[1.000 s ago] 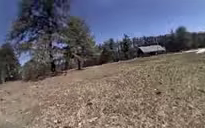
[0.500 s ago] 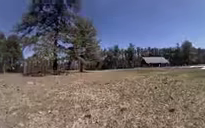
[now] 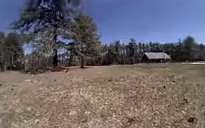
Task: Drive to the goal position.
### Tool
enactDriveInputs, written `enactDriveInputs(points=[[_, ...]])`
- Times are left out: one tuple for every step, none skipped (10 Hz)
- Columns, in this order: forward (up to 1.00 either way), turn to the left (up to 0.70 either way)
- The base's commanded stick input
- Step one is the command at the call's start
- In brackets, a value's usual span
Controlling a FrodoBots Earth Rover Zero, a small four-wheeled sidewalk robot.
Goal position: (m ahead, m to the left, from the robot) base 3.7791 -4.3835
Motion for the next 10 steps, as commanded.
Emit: enactDriveInputs(points=[[0.7,0.0],[0.7,0.0],[0.7,0.0],[0.7,0.0],[0.7,0.0],[0.7,0.0],[0.7,0.0],[0.7,0.0],[0.7,0.0],[0.7,0.0]])
